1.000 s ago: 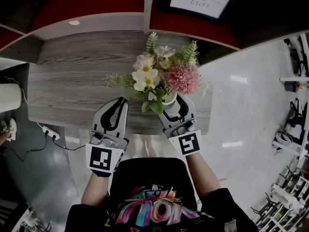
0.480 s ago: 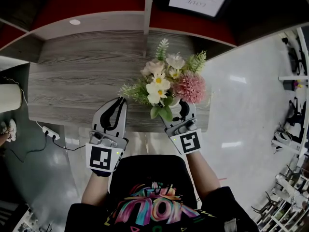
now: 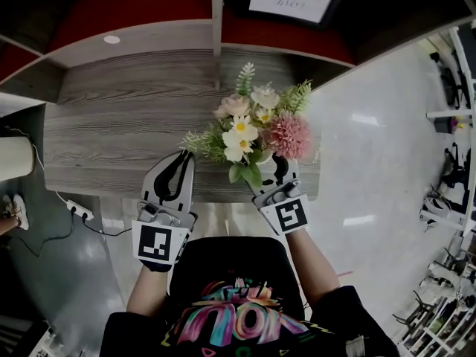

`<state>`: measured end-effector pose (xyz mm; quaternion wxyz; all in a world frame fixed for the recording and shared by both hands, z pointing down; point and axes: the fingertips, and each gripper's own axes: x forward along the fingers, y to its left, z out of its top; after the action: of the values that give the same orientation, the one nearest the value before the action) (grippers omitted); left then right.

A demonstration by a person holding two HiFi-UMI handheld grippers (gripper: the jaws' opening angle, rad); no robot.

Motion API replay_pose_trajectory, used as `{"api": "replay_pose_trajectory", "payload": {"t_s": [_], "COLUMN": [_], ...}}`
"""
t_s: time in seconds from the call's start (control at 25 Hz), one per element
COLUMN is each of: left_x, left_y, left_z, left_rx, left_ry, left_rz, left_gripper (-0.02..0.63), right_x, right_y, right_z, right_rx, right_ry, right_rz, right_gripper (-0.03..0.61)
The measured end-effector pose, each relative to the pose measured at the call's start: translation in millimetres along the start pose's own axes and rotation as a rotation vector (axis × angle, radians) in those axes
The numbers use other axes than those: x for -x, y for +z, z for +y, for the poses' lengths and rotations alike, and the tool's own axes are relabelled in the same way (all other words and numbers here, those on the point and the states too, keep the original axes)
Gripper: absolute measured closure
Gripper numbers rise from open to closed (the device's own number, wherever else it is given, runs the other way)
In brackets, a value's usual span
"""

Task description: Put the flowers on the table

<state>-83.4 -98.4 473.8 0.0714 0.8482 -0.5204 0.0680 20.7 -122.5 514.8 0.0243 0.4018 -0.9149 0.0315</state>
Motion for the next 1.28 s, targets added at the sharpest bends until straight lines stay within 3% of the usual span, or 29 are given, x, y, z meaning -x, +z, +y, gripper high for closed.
{"api": "replay_pose_trajectory", "payload": {"t_s": [0.4, 1.12, 1.28], "left_x": [-4, -5, -5], "left_y": [12, 51, 63], "left_z": [1, 13, 13], "left_rx": [0.005, -0.022, -0.031], "left_ry": [-0.01, 0.001, -0.006], "left_rz": [-0.012, -0.058, -0.07], "left_gripper": [0.575, 0.575, 0.575], "right_x": [6, 42, 57], "right_y": [-2, 20, 34], "right_z": [2, -15, -22], "right_rx": [-0.017, -0.061, -0.071], "right_ry": [0.061, 0.004, -0.016], "right_rz": [0.08, 0.186, 0.145], "right_gripper": [0.282, 0.268, 0.268]}}
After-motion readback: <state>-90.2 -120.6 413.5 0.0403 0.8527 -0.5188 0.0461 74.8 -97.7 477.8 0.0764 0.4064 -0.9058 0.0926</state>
